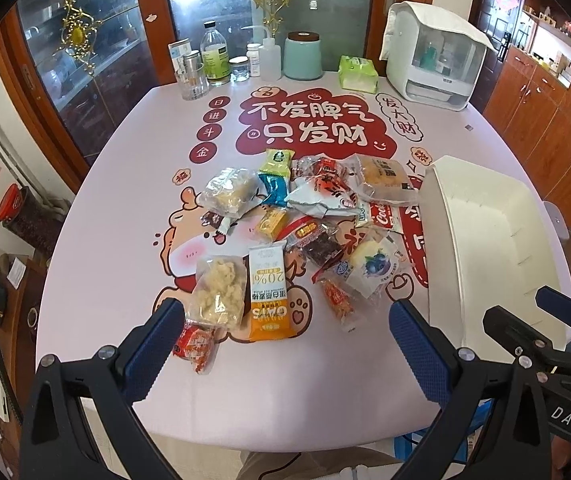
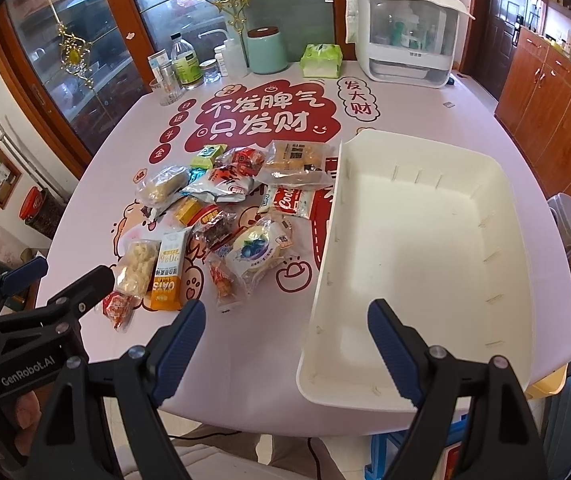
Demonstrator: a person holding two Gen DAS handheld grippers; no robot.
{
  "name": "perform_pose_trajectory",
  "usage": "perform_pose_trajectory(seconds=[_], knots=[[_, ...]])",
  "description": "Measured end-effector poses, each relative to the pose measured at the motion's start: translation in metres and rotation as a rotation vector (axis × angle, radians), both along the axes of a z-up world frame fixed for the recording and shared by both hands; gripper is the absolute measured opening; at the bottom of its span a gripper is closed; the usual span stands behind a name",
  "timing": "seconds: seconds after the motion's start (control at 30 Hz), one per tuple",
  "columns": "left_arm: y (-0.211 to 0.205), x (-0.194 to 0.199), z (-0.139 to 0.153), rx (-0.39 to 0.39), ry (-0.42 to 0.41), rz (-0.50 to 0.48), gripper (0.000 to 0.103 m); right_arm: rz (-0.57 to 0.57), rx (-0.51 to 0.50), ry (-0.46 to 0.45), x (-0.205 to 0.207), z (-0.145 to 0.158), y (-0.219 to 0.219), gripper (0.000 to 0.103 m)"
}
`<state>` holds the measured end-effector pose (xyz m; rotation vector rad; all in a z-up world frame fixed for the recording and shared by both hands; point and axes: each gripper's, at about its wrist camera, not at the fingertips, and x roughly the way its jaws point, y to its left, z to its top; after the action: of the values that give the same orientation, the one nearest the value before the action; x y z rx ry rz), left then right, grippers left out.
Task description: Organize snacks
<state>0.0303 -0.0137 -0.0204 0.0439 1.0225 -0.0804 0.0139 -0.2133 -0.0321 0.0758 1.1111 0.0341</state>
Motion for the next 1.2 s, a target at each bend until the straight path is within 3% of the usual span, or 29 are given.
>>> perform_pose_trajectory(seconds=[0.37, 0.83, 1.03, 1.1, 1.2], knots=[[0.013, 0.007, 0.013, 0.008, -0.03, -0.029, 0.102, -0.03, -0.019, -0.028, 0.004, 0.011, 0.013, 0.084], [0.065, 0.031, 0.022, -0.014, -0.031, -0.044, 0.102, -0.046, -0.017, -0.045, 0.02, 0.024, 0.054, 0.084], [0.107, 0.049, 0.012, -0.101, 0.012, -0.041, 0.102, -0.05, -0.03, -0.04, 0.027, 0.024, 0.068, 0.084], [0.119, 0.05, 0.006, -0.099, 0.004, -0.032, 0.102, -0.05, -0.052, -0.02, 0.032, 0.02, 0.074, 0.084], [0.135, 0.05, -0.012, -0.036, 0.01, -0.027, 0.102, -0.055, -0.071, 0.015, 0.04, 0.011, 0.08, 0.084]])
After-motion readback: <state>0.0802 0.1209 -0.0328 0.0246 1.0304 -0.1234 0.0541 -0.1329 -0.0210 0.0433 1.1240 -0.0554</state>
